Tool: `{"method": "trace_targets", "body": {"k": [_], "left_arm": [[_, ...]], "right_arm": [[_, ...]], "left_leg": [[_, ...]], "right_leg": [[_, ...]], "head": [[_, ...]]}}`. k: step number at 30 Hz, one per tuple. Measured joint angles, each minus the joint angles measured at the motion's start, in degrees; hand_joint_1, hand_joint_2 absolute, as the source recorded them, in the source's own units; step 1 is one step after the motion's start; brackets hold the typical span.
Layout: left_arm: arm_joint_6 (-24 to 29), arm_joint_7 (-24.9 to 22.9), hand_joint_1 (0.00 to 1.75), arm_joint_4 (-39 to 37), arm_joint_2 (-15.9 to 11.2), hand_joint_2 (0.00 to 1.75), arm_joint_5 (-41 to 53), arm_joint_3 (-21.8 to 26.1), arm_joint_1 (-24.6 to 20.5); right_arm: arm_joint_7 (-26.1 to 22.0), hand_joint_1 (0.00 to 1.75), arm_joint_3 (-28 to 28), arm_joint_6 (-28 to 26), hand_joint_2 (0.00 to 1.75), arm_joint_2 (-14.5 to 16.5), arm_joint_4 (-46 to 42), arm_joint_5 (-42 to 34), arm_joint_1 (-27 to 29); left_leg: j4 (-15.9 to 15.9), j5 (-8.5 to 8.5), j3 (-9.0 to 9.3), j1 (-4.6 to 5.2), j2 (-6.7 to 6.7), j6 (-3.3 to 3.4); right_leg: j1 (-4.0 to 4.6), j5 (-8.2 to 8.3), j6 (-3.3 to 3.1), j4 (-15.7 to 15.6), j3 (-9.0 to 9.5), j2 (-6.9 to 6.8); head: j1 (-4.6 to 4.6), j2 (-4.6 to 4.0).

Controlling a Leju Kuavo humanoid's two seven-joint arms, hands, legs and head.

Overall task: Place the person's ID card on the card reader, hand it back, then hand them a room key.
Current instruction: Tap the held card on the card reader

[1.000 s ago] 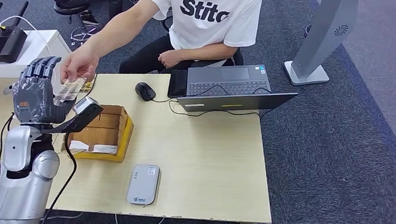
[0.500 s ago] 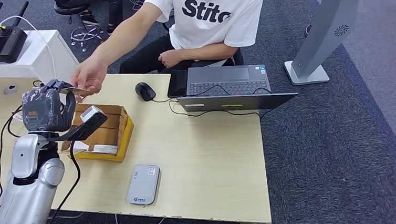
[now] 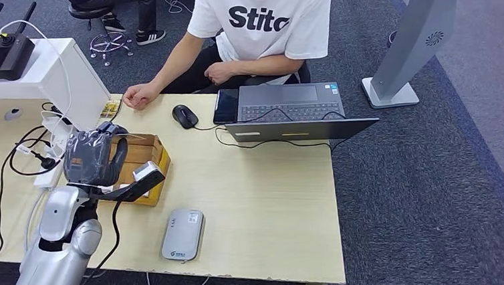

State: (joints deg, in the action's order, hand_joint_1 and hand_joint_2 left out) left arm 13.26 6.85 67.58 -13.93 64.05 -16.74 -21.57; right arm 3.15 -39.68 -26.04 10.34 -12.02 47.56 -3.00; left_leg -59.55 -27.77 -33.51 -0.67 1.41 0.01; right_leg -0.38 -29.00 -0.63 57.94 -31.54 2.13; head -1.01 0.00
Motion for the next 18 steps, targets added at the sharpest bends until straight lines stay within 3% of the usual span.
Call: {"method": "trace_targets", "body": {"k": [18], "left_arm": [[-6.35, -2.58, 1.75, 2.34, 1.54, 1.75, -2.39, -7.11, 7.43]], "right_arm": [[0.04, 0.0, -1.62, -0.79, 1.75, 0.8, 0.0, -0.38, 0.02]], "left_leg": [[0.01, 0.0, 0.0, 0.0, -0.01, 0.0]], "right_leg": [[0.0, 0.0, 0.0, 0.0, 0.0, 0.0]], "head": [[-0.01, 0.0]]}}
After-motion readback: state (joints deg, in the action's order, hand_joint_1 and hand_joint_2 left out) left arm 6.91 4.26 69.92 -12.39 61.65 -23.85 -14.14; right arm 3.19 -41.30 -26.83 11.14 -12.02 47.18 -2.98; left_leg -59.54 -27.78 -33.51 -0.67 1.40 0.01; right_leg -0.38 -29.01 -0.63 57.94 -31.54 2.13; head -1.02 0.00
